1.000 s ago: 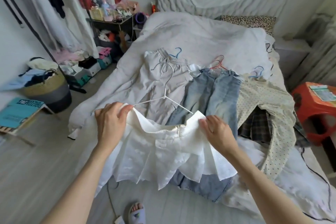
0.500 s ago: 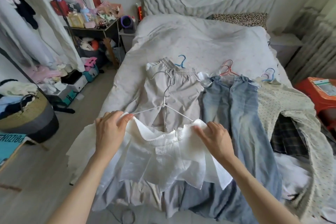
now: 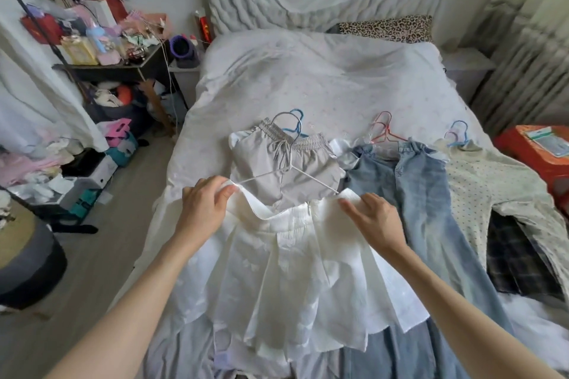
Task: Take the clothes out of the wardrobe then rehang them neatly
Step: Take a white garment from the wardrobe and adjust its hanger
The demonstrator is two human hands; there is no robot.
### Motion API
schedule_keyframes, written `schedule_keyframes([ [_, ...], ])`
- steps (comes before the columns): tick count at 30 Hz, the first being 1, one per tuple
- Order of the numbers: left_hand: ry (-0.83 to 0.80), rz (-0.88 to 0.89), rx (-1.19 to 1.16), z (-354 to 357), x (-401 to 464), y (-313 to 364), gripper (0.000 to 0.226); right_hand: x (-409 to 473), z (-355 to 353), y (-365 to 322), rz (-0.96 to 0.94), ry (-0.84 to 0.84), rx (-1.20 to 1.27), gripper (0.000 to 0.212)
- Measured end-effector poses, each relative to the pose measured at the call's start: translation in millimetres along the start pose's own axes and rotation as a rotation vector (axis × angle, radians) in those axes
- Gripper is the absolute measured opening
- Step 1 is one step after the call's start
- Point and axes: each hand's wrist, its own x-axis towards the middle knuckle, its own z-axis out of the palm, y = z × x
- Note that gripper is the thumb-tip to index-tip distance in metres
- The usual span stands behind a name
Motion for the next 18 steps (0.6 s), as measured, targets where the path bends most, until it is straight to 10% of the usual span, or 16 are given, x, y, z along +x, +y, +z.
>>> schedule_keyframes([
  [18, -0.157, 0.097, 0.22, 166.4, 226.3, -92.8, 0.035, 242.2, 150.7, 56.2, 0.286, -0.016, -0.116, 0.028],
])
